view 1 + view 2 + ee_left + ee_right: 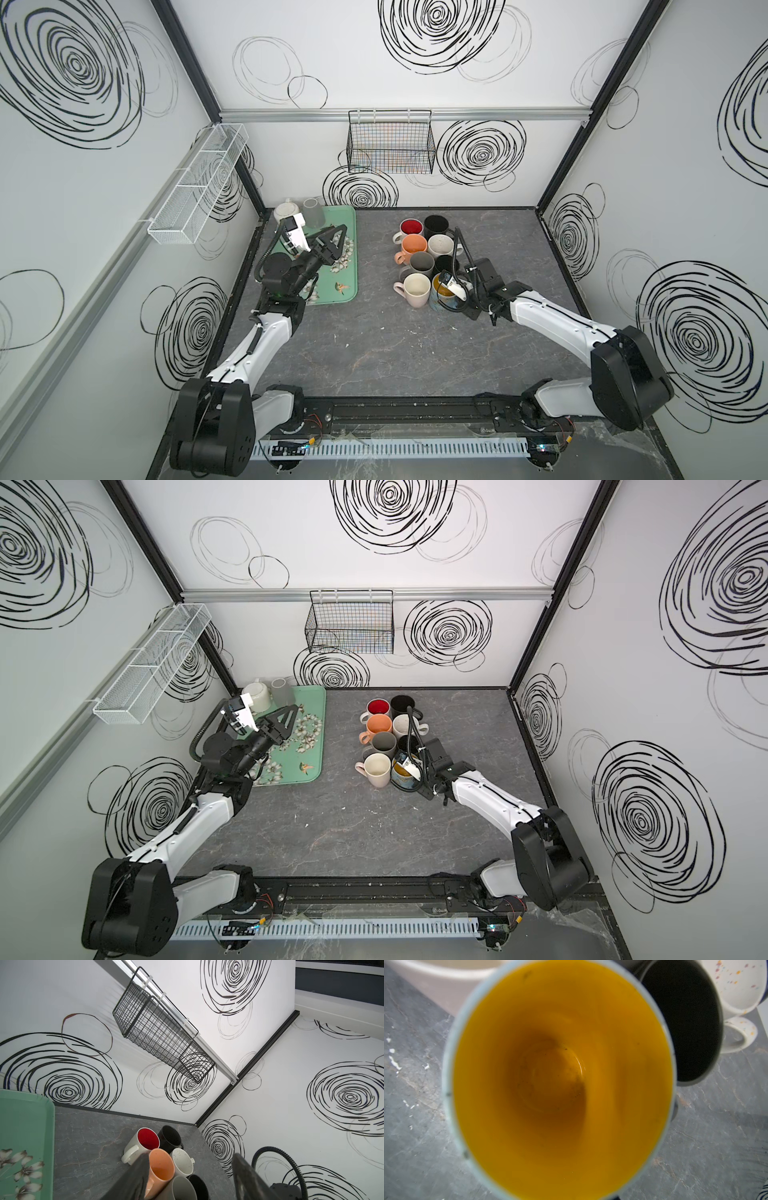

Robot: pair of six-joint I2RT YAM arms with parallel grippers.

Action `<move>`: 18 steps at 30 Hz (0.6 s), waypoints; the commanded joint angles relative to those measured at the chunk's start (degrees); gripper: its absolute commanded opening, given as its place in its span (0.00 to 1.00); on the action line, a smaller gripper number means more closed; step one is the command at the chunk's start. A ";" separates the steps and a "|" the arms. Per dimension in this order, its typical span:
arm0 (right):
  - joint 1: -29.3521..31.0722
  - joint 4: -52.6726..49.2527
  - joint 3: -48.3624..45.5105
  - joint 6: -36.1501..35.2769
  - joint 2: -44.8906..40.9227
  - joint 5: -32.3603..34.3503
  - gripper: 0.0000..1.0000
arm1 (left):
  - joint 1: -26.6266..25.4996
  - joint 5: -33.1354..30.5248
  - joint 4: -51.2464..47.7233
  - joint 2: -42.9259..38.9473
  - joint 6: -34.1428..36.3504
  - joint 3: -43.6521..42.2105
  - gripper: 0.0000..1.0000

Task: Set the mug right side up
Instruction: 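Lower the blue mug opening-up onto the table beside the mug cluster with right gripper, then open right gripper and raise it while left gripper moves over the upside-down grey mug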

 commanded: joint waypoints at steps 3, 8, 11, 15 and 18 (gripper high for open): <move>-0.09 3.36 0.83 -1.65 -1.10 1.88 0.56 | 1.85 -0.49 -4.48 -1.98 3.85 1.23 0.68; -0.09 -0.49 0.55 -2.45 -7.09 1.27 0.71 | 5.03 -1.20 -13.15 -2.21 7.31 6.04 0.70; -0.03 -3.33 1.32 -2.32 -10.37 -0.81 0.73 | 7.69 -3.61 -23.09 -0.95 10.18 11.46 0.72; -0.08 -3.43 2.03 -0.64 -14.70 -5.62 0.76 | 9.96 -11.75 -40.14 4.98 17.45 22.52 0.72; 0.00 0.01 2.56 3.03 -16.89 -7.91 0.80 | 9.99 -20.97 -50.46 12.33 22.91 32.16 0.72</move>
